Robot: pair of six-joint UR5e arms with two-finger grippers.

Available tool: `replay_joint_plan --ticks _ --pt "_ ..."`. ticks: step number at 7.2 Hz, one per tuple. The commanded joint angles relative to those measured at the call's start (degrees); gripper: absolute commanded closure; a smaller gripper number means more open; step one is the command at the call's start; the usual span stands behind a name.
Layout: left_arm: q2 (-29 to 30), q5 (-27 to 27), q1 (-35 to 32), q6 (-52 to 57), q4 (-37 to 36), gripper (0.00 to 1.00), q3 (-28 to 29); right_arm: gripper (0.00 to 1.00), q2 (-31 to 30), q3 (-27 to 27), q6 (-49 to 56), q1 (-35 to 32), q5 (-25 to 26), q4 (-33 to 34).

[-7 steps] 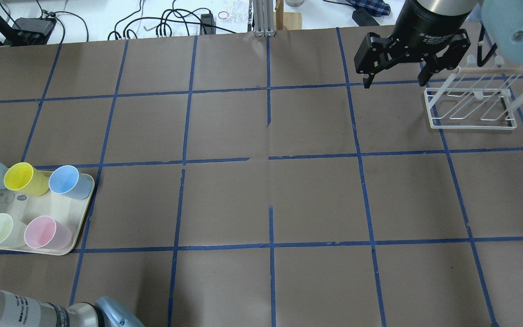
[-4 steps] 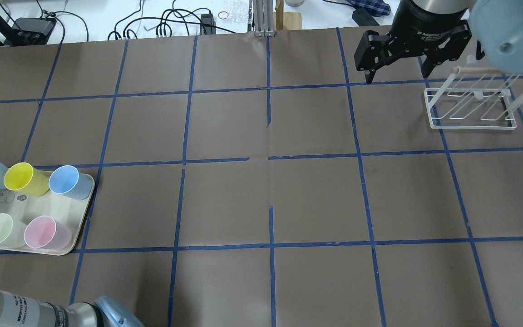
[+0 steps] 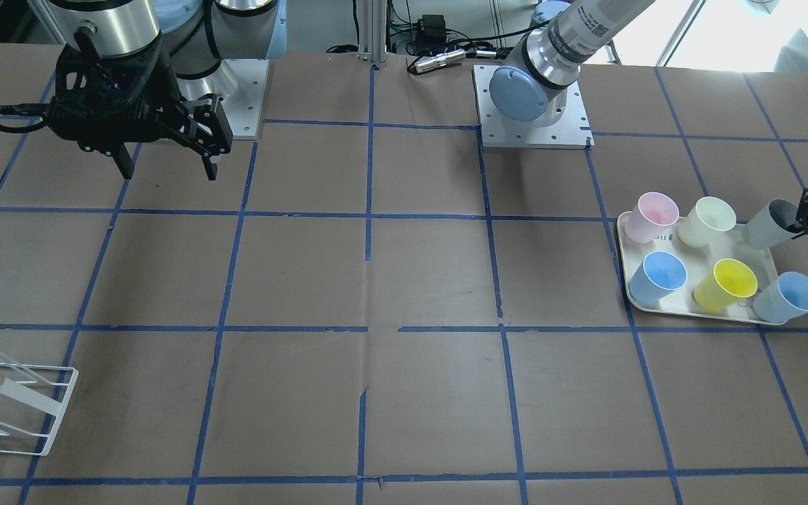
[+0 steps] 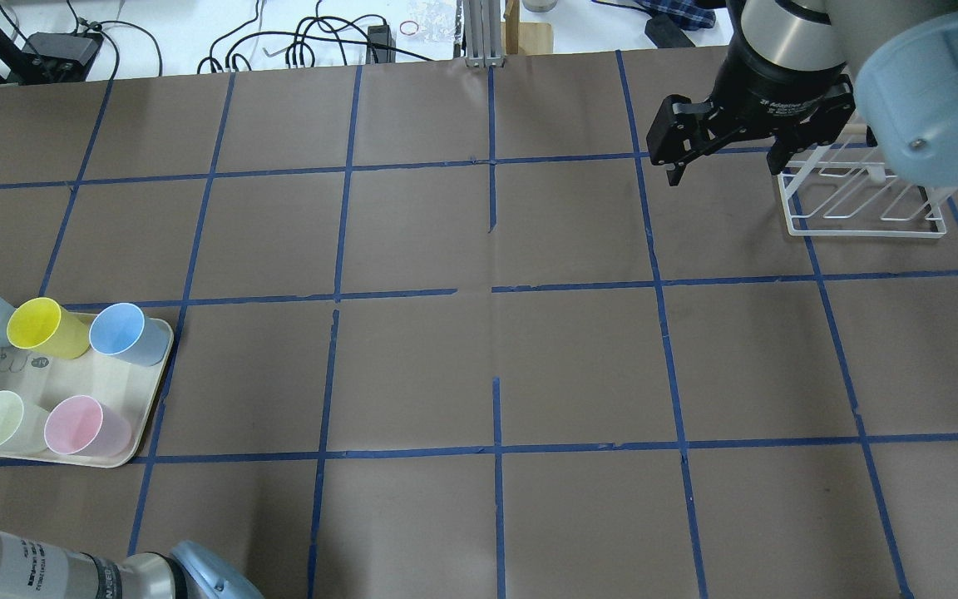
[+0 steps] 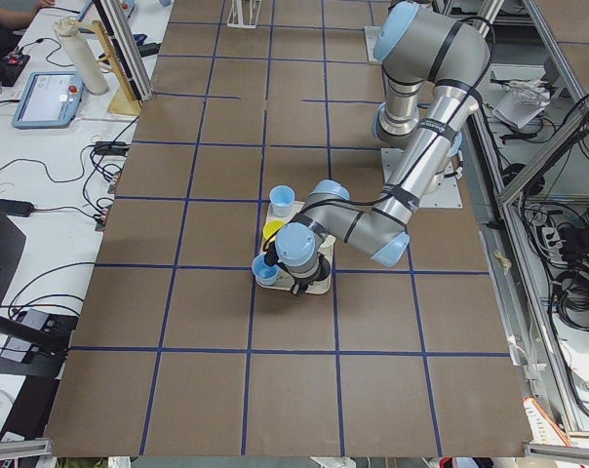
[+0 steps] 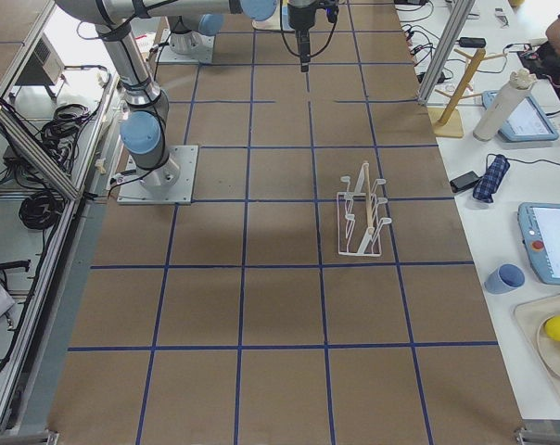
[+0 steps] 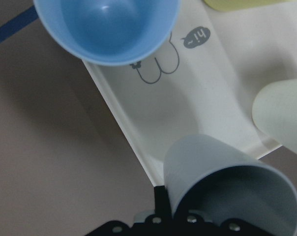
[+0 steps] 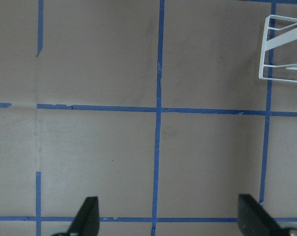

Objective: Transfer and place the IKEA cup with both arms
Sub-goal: 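Set the white cup on the tray and release it with the left gripper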

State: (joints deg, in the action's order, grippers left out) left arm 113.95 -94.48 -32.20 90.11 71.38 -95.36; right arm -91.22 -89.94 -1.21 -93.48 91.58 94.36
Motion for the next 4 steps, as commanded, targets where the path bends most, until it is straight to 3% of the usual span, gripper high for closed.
replay_joint_plan --ticks 1,3,4 --pt "0.39 -0.01 -0.06 -0.38 -0.01 1.0 -0.18 0.0 -0.1 0.55 -1.69 0.14 -3.77 0.12" --pt "0.57 -0.09 -0.15 0.06 -0.79 1.0 -1.14 0.0 -0.27 0.47 -1.69 0.14 -3.42 -0.58" --pt "0.92 0.08 -0.15 0.15 -1.06 0.7 -1.23 0.0 -0.36 0.47 -1.69 0.14 -3.25 -0.84"
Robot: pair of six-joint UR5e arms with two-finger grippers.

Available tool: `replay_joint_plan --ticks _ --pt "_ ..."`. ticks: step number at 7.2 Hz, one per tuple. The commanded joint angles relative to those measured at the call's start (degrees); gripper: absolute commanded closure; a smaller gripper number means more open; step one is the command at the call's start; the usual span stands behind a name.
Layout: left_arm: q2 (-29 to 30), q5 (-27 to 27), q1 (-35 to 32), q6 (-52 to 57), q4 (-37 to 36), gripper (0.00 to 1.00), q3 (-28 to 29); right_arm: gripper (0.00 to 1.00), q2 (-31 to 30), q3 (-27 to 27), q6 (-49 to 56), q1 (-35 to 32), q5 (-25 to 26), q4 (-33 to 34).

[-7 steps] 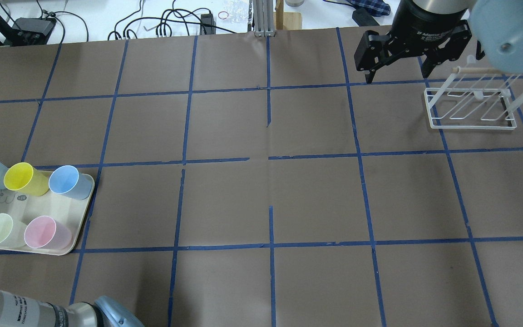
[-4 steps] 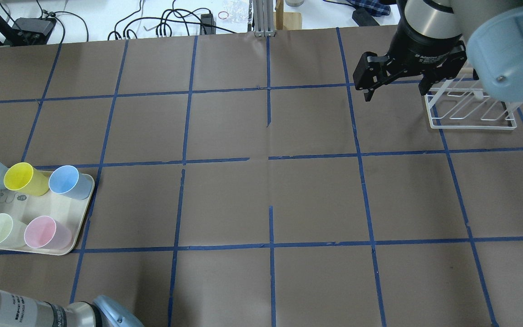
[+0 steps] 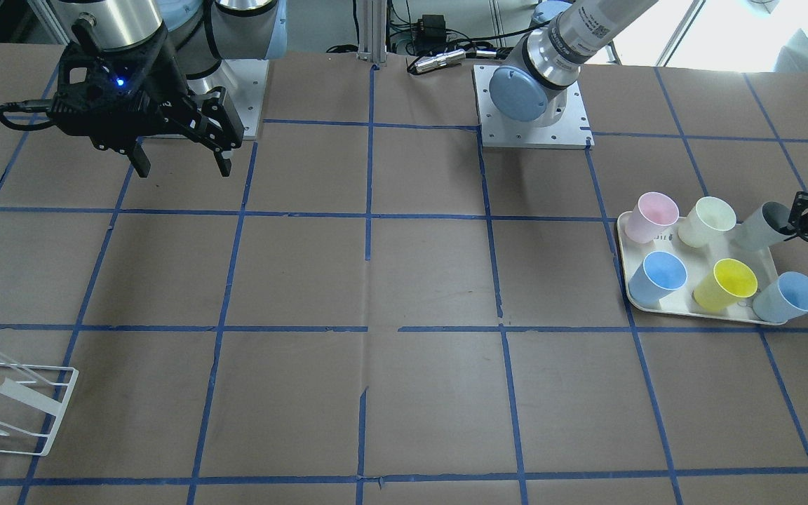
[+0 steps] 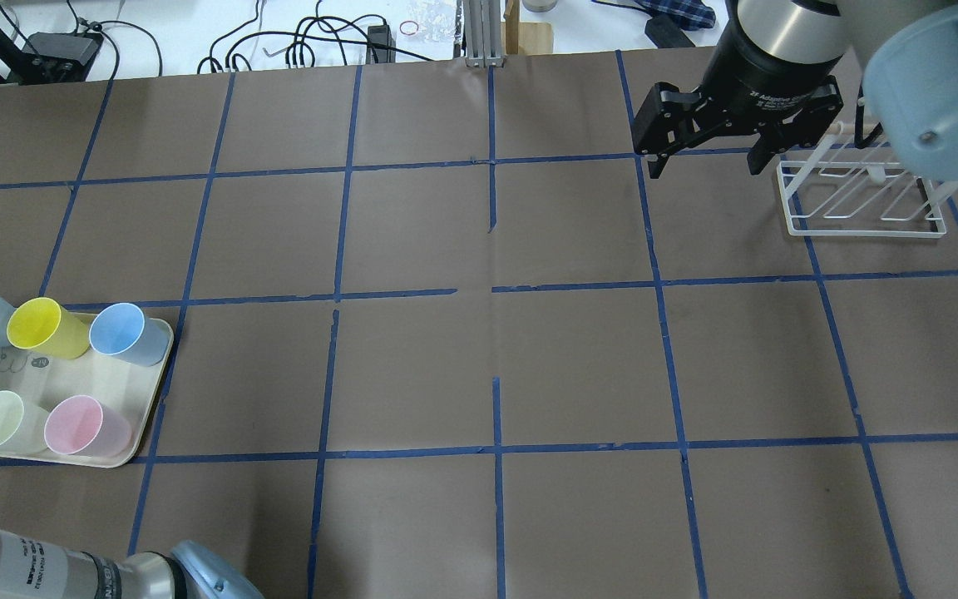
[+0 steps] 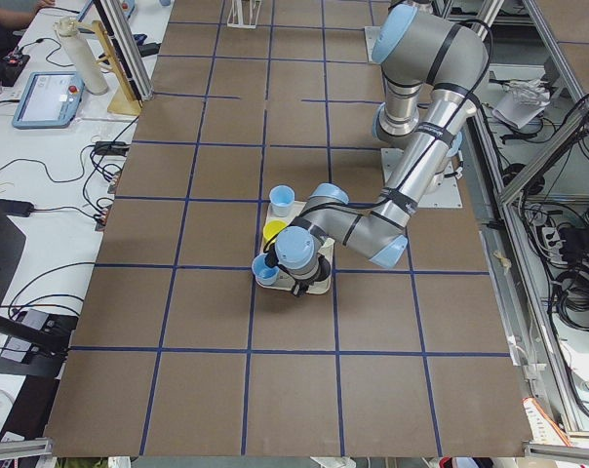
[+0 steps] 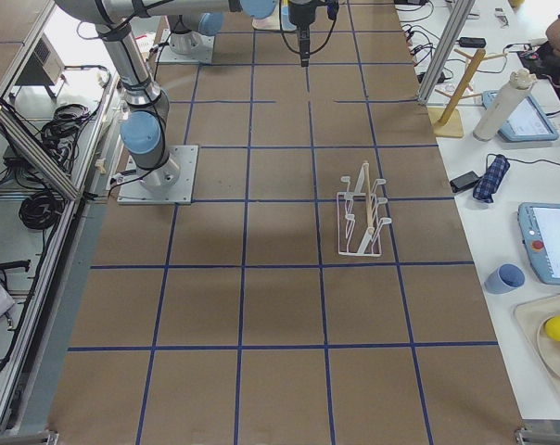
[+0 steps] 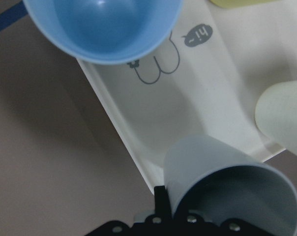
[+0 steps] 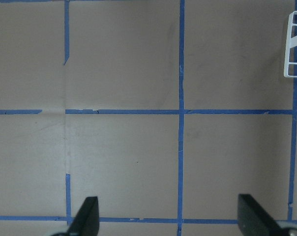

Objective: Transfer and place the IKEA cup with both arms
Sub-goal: 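Set the white cup on the tray and release it with the left gripper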

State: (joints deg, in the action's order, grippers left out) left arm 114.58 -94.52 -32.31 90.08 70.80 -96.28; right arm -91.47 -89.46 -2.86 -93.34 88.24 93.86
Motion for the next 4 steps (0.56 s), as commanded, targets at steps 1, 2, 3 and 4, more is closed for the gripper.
replay_joint_plan --ticks 1,2,3,4 --pt "0.38 0.04 -0.03 0.28 -0.49 0.51 -0.31 0.0 -0.11 -0.01 -0.04 -0.08 0.09 -0.51" --pt "0.56 0.04 -0.03 0.02 -0.49 0.38 -0.4 0.0 -0.11 -0.01 -0.04 -0.08 0.09 -0.43" --pt "0.47 0.12 -0.03 -0.42 -0.57 0.34 -0.14 0.0 -0.11 -0.01 -0.04 -0.08 0.09 -0.43" --pt "-0.22 0.04 -0.12 -0.69 0.21 0.3 1.0 0.0 -0.11 -0.01 -0.04 -0.08 0.09 -0.43"
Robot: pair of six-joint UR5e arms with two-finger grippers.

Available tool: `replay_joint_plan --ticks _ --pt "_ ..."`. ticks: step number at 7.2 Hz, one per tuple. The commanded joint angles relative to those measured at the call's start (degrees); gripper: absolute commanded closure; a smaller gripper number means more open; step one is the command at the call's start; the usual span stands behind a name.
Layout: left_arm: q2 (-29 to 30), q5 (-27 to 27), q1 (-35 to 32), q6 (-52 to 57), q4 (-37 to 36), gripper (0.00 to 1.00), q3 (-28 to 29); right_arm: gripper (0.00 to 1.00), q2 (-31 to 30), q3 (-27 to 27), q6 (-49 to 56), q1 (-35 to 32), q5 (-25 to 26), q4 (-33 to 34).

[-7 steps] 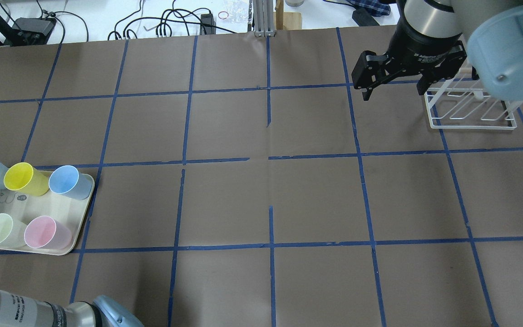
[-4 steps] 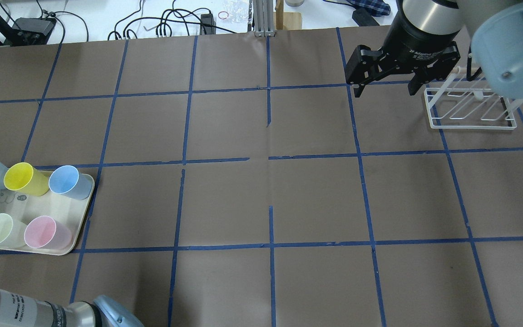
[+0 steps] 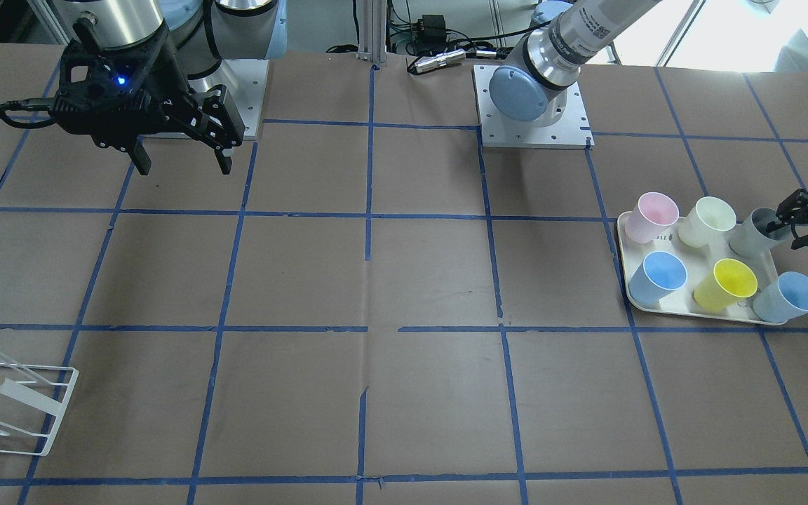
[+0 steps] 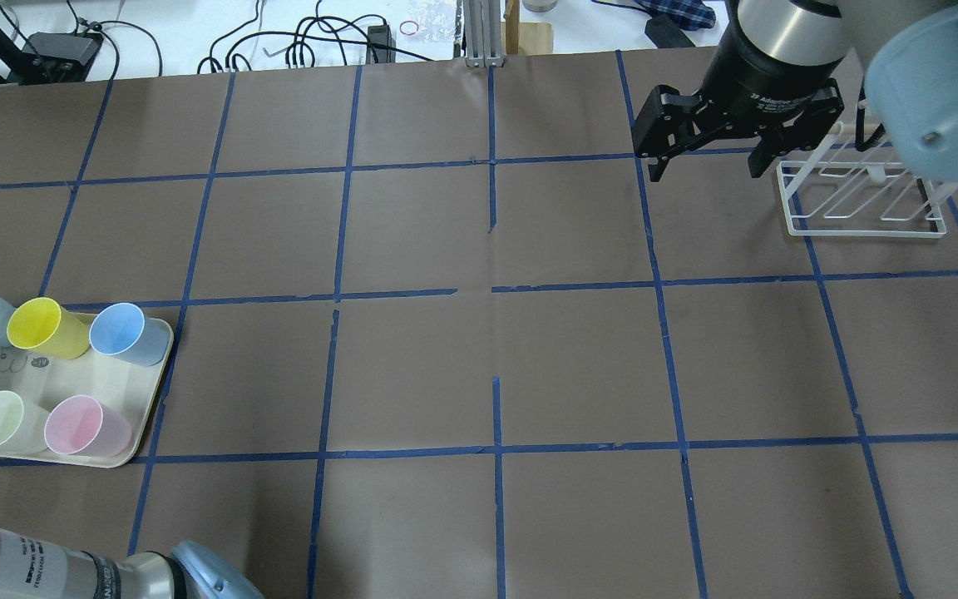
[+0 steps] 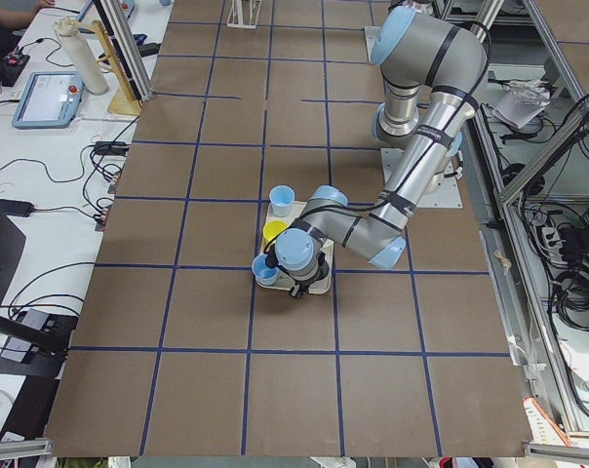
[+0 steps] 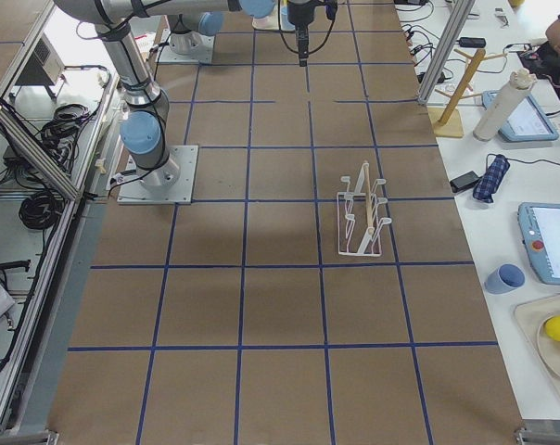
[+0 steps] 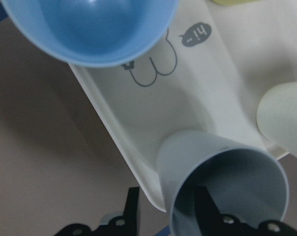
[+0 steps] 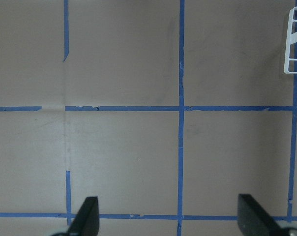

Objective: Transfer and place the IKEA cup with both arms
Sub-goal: 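Set the white cup on the tray and release it with the left gripper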

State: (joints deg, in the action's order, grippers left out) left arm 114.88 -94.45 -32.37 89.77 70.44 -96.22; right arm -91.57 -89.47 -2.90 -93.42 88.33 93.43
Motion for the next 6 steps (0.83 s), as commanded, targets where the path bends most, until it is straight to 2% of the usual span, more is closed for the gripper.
replay_joint_plan --ticks 1,3,4,6 --pt "-2.88 0.57 -0.67 -0.73 2.14 0.29 1.21 0.0 -0.01 0.0 0.0 -0.01 0.0 0.0" --pt "-9.55 0.84 -5.65 -6.93 7.48 0.26 3.31 0.0 -0.01 0.0 0.09 -0.01 -0.09 0.0" --pt "-12.98 0.93 -10.47 -13.07 10.13 0.26 3.58 0.0 -0.01 0.0 0.09 -0.01 -0.09 0.0" --pt "-21.23 0.67 -22.84 -28.17 12.18 0.17 3.59 0.0 -0.01 -0.09 0.0 -0.01 -0.09 0.0"
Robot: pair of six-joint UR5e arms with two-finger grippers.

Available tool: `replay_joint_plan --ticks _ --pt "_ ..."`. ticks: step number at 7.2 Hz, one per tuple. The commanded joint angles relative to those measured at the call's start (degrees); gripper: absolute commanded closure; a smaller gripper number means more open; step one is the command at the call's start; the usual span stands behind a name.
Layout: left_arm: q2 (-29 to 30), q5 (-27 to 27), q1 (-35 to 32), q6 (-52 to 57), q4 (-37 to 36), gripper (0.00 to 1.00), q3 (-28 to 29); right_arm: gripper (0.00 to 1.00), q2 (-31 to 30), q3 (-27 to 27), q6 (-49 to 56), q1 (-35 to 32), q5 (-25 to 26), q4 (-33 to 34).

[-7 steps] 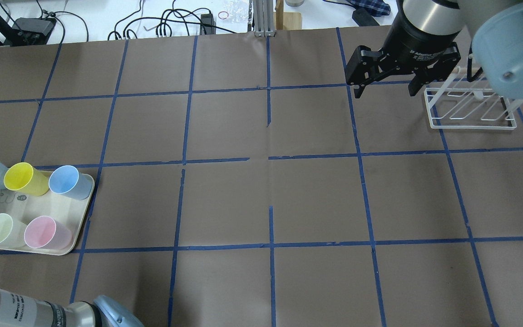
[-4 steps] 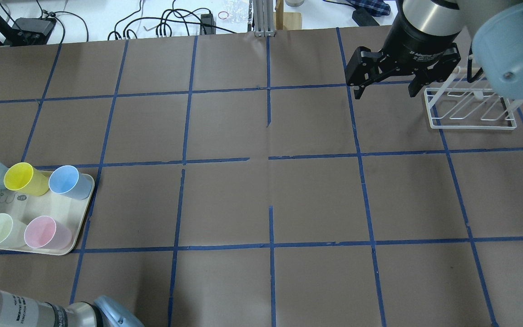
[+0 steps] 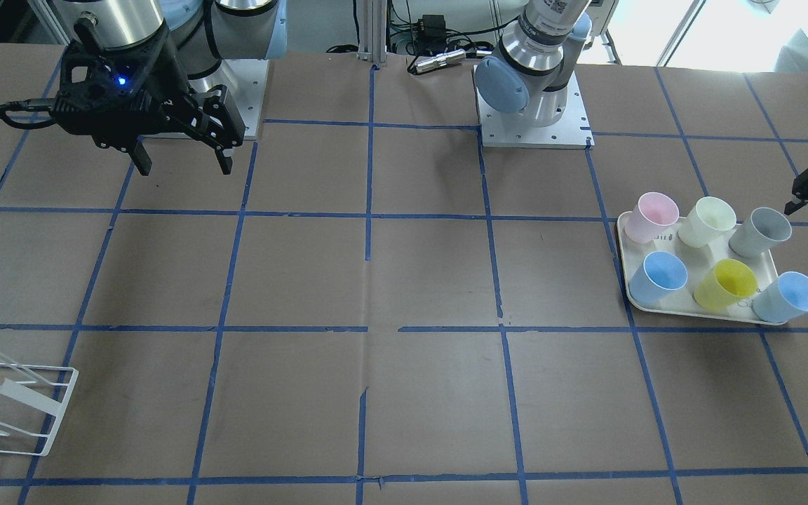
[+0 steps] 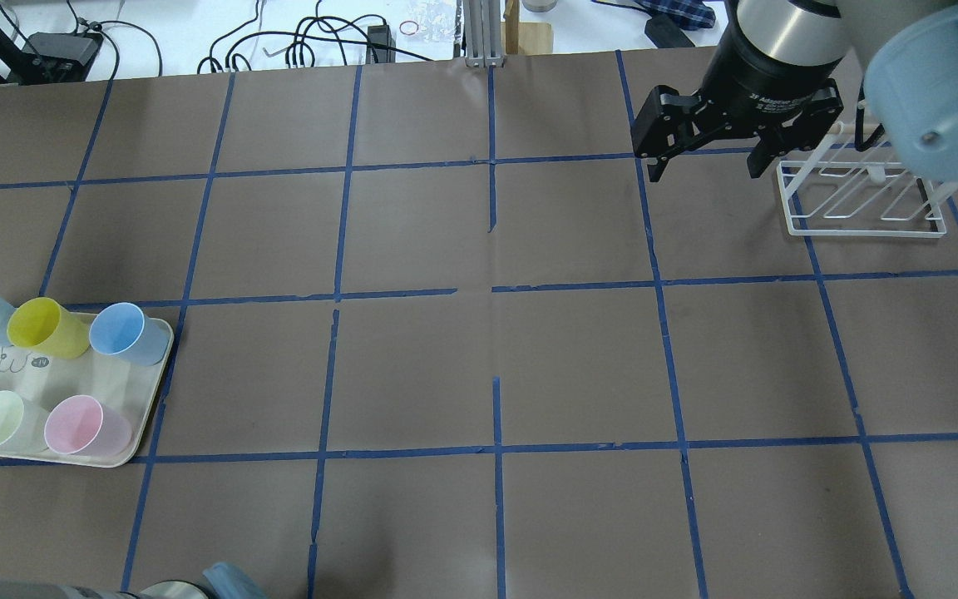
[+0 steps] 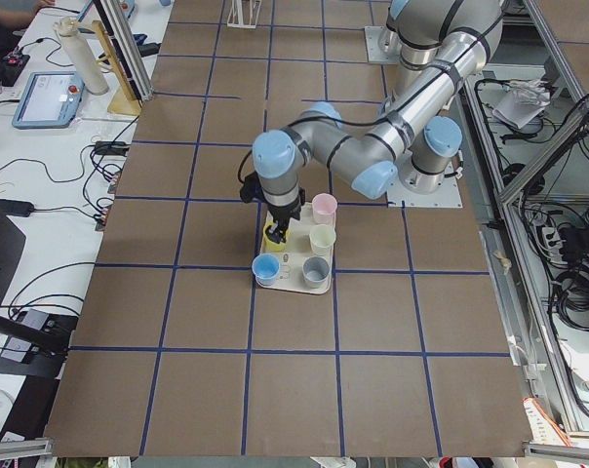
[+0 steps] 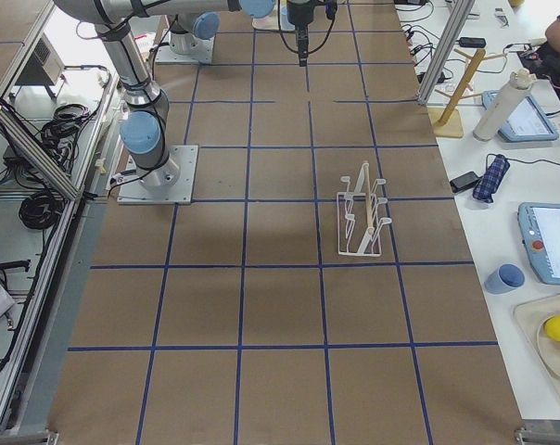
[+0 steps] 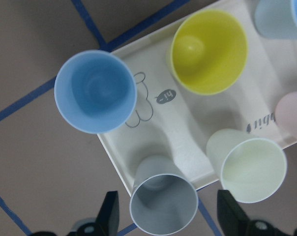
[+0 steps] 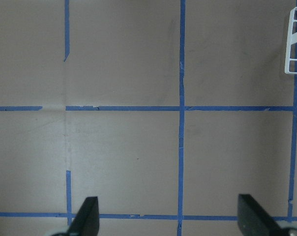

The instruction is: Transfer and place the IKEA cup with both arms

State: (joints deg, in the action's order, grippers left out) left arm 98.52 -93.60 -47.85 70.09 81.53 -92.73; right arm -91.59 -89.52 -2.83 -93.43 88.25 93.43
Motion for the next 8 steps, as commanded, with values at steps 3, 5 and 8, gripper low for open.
replay_joint_plan --ticks 3,5,8 --pt "-12.73 5.01 -26.26 -38.24 4.4 0.08 -1.92 0.0 0.01 -0.04 0.02 0.0 0.0 0.0" --pt "-12.22 4.48 -37.44 -60.3 4.34 0.0 -1.32 0.0 0.01 -0.04 0.02 0.0 0.0 0.0" --pt "-9.68 4.22 -41.36 -72.55 8.79 0.0 3.32 0.0 0.01 -0.04 -0.07 0.0 0.0 0.0"
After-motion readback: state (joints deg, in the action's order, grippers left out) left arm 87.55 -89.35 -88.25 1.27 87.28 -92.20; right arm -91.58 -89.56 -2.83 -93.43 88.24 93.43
